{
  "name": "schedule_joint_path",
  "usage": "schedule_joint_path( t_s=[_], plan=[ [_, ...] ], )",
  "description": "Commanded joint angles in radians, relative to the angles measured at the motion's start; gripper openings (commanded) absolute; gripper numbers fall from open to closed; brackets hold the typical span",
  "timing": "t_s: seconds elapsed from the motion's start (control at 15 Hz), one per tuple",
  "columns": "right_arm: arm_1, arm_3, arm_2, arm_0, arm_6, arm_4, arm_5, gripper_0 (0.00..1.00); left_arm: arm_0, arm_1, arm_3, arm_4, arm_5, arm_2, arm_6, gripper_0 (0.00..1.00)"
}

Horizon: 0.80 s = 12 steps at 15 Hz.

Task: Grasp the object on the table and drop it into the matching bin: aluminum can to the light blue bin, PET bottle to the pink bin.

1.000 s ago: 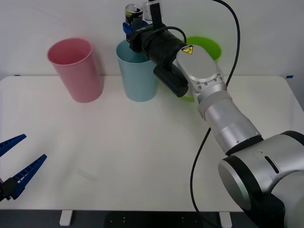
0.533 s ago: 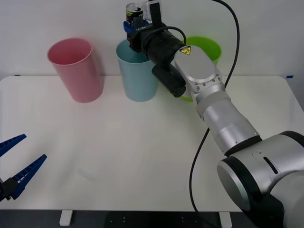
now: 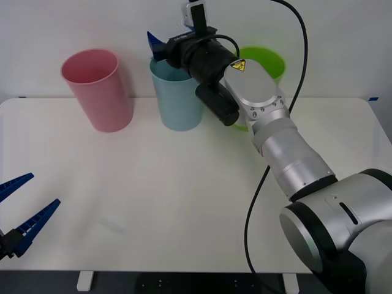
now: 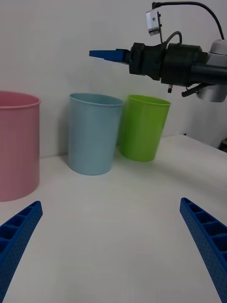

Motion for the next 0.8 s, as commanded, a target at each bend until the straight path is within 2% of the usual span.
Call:
schedule_joint_path(
  t_s=[0.07, 0.2, 0.4, 0.6, 0.8],
  plan=[
    [-0.008, -0.002, 0.005, 0.0, 0.0, -0.032, -0.038, 1.0, 0.0, 0.0, 0.0, 0.0, 0.0, 0.0, 0.0, 1.0],
    [-0.026, -0.002, 0.011, 0.002, 0.005, -0.064, -0.074, 1.0, 0.0, 0.0, 0.0, 0.0, 0.0, 0.0, 0.0, 1.0],
    [-0.069, -0.046, 0.074, 0.033, 0.014, -0.135, -0.074, 1.0, 0.0, 0.0, 0.0, 0.0, 0.0, 0.0, 0.0, 1.0],
    [-0.112, -0.192, 0.116, 0.143, 0.005, -0.135, -0.076, 1.0, 0.0, 0.0, 0.0, 0.0, 0.0, 0.0, 0.0, 1.0],
    [-0.194, -0.333, 0.182, 0.24, -0.003, -0.182, -0.078, 1.0, 0.0, 0.0, 0.0, 0.0, 0.0, 0.0, 0.0, 1.0]
  ],
)
